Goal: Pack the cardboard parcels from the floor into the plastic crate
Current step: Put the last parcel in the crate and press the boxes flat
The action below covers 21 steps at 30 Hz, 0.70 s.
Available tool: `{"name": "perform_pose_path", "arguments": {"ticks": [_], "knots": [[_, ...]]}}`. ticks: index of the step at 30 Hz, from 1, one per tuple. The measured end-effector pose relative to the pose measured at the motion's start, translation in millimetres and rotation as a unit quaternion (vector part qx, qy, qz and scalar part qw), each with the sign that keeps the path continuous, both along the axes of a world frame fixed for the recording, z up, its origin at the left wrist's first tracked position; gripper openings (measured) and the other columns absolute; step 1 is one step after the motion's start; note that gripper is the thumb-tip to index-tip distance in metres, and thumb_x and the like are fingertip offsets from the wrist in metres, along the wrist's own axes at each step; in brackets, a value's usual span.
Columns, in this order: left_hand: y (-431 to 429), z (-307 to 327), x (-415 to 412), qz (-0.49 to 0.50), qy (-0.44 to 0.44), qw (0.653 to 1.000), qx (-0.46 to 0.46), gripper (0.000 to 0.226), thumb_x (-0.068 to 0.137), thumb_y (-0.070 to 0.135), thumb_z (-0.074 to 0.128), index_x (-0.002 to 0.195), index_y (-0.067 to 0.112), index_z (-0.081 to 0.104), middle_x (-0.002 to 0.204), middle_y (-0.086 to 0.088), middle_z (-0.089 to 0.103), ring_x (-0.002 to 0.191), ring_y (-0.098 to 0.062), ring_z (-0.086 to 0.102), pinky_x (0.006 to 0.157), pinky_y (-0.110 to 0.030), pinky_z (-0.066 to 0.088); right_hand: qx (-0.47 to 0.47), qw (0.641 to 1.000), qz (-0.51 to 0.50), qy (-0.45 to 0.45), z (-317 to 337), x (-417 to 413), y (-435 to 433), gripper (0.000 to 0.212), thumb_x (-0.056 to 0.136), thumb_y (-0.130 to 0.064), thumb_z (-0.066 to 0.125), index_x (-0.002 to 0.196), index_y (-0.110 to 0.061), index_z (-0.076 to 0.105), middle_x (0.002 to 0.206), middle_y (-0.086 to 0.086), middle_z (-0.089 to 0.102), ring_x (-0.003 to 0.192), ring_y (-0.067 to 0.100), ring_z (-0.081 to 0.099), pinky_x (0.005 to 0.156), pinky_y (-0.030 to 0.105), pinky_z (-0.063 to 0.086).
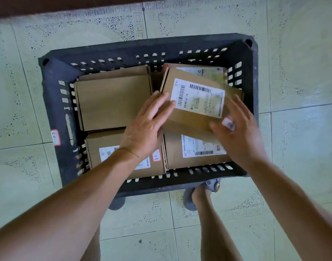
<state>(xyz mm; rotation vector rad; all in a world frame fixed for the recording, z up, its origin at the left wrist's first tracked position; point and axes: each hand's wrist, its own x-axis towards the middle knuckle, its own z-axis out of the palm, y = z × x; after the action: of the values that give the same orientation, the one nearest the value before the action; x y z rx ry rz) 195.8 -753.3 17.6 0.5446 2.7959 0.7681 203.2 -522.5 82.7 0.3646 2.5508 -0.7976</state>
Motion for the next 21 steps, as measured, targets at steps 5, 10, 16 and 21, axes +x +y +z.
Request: {"name": "perform_pose_path", "arguments": {"ticks": [5, 10, 16, 21], "knots": [[-5.5, -5.5, 11.8, -0.046, -0.082, 0.995, -0.036, 0.081, 0.082, 0.024, 0.070, 0.151, 0.016, 0.031, 0.161, -0.003, 0.019, 0.147, -0.026, 0.021, 0.100, -0.036, 0.044, 0.116, 0.973, 0.194, -0.047, -23.3, -13.2, -1.9, 0.094, 0.084, -0.064, 0.055, 0.154, -0.033, -0.001, 0.162, -0.003, -0.017, 0.147, 0.018, -0.020, 0.120, 0.048, -0.005], [-9.4, -1.7, 13.9, -0.010, -0.060, 0.997, -0.037, 0.067, 0.089, 0.029, 0.066, 0.148, 0.016, 0.039, 0.160, -0.001, 0.023, 0.139, -0.020, 0.041, 0.082, -0.020, 0.046, 0.169, 0.939, 0.297, -0.043, -31.9, -14.3, -6.8, 0.109, 0.076, -0.074, 0.054, 0.153, -0.032, -0.010, 0.158, 0.003, -0.027, 0.145, 0.030, -0.025, 0.116, 0.059, -0.011], [2.0, -8.0, 5.4, 0.079, -0.028, 0.996, -0.015, 0.052, 0.086, 0.021, 0.070, 0.135, 0.014, 0.056, 0.147, -0.007, 0.046, 0.120, -0.025, 0.058, 0.088, -0.036, 0.054, 0.185, 0.931, 0.308, 0.062, -44.3, -19.5, 1.1, 0.074, 0.092, -0.032, 0.057, 0.154, -0.026, 0.017, 0.163, 0.007, 0.004, 0.150, 0.030, -0.003, 0.119, 0.054, -0.005], [7.5, -11.2, -1.6, 0.041, -0.033, 0.998, -0.021, 0.049, 0.079, 0.007, 0.071, 0.127, 0.014, 0.061, 0.133, -0.004, 0.054, 0.110, -0.026, 0.059, 0.089, -0.036, 0.050, 0.169, 0.922, 0.328, 0.116, -56.0, -32.5, 7.3, 0.056, 0.090, -0.018, 0.062, 0.143, -0.020, 0.045, 0.157, 0.007, 0.029, 0.146, 0.034, 0.021, 0.117, 0.054, 0.017]]}}
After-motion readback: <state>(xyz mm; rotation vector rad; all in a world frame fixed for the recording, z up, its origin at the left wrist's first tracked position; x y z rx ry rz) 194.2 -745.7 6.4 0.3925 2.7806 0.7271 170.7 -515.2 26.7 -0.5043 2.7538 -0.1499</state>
